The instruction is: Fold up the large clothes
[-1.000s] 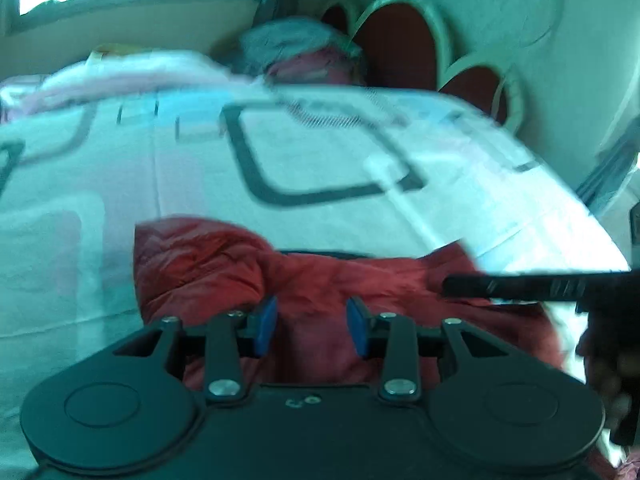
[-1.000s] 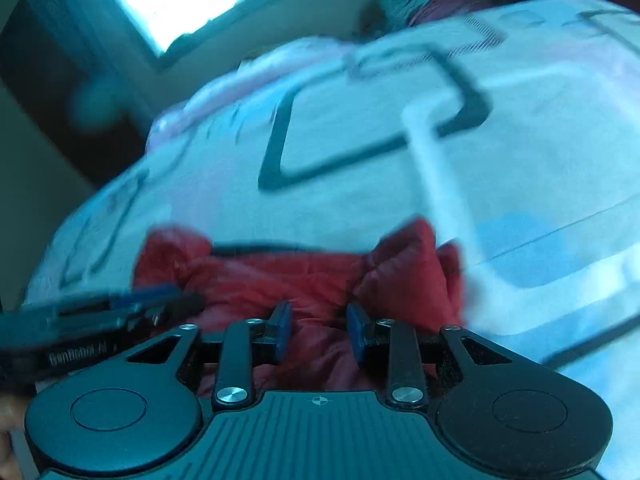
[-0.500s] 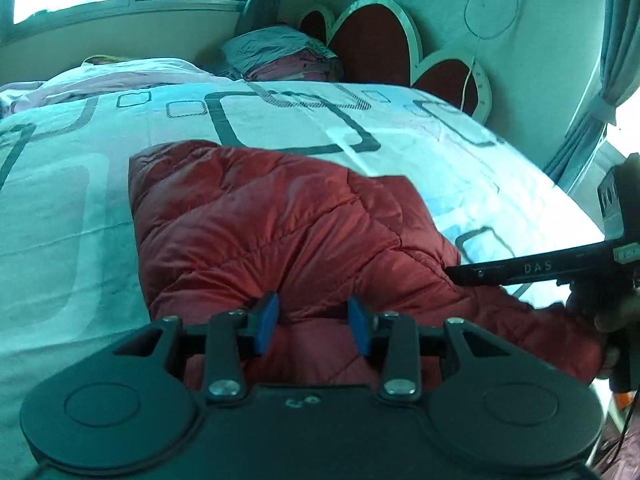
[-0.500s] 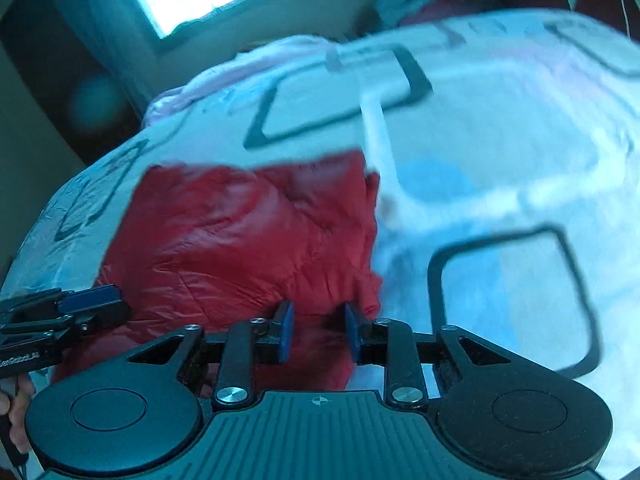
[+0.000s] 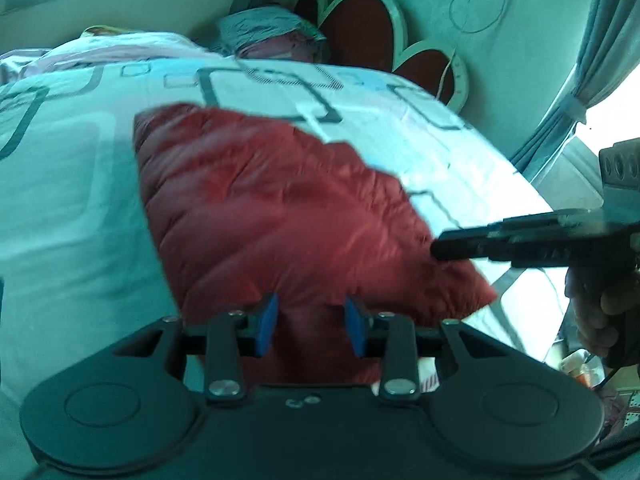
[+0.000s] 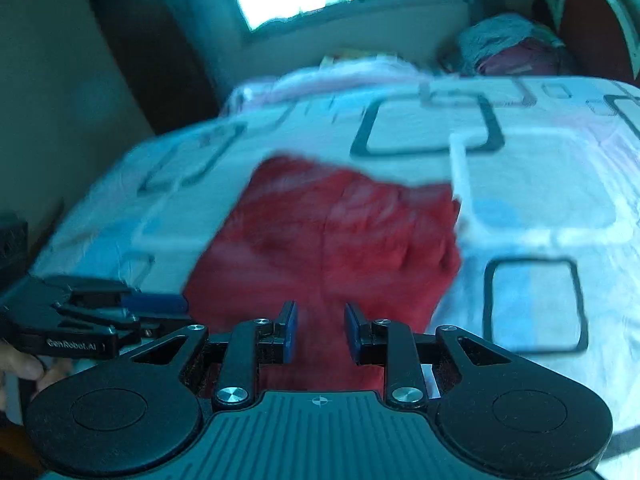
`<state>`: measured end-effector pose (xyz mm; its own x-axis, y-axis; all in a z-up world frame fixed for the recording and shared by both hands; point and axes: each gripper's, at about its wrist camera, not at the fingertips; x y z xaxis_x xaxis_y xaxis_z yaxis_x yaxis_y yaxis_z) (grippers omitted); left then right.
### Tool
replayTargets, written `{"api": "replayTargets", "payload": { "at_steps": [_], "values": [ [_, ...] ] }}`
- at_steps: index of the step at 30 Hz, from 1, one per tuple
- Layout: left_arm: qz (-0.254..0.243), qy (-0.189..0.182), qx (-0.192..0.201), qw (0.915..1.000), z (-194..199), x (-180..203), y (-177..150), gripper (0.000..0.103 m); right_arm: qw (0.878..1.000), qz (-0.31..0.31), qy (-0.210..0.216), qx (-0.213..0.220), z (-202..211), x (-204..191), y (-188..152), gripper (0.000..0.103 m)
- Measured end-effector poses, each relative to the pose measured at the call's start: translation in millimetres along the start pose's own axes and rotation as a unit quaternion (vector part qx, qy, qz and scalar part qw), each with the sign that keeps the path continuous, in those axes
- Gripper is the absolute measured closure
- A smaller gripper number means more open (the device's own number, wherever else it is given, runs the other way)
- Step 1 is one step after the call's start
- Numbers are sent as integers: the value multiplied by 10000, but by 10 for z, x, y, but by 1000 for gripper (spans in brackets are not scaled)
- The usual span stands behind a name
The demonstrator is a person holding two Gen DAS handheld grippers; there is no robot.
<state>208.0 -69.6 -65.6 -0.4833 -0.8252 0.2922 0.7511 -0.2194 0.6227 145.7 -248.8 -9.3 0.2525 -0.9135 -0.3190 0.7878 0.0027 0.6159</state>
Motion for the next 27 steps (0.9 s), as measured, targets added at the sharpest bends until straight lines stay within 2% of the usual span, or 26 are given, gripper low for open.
{"api": "replayTargets", "payload": {
  "at_steps": [4, 9, 11, 15, 16, 18, 22, 25, 27],
  "values": [
    [107, 128, -105, 9998, 33, -29, -140, 67, 9998, 16, -154, -83, -75, -97, -211, 76],
    [-110, 471, -323, 9983, -156, -13, -309, 66, 9966, 317, -479, -584, -416, -90, -437, 77],
    [-257, 609, -286, 9974, -220, 7, -369, 65, 9971, 210, -463, -560, -525, -35, -533, 77],
    [-97, 543, -247, 9982, -152, -23, -376, 66, 9962, 323, -550, -596, -459, -94, -502, 76],
    [-2, 483, -214, 9986, -86, -18, -356, 68, 9966, 250, -549, -569, -381, -120, -492, 76],
    [114, 313, 133, 9994, 120, -18, -267, 68, 9985, 180, -449, -264, -162, -156, -419, 76],
    [-23, 228, 675, 9975, 248, 58, -8, 68, 9989, 106, -281, 346, 58, -204, -171, 76],
    [-121, 227, 644, 9976, 25, 75, 156, 68, 9986, 187, -314, 385, -61, -254, -19, 76],
    [-187, 275, 435, 9985, -178, 75, 167, 68, 9984, 296, -360, 314, -195, -278, 12, 76]
  ]
}}
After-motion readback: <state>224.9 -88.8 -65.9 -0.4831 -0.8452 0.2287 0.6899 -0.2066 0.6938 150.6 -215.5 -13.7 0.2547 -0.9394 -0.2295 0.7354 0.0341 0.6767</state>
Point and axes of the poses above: each gripper's, at about its wrist camera, not at the fingertips, and z roughly against the way its jaws point, x to its right, y to its top, and after that the axes turned 1 degree about -x, right-handed
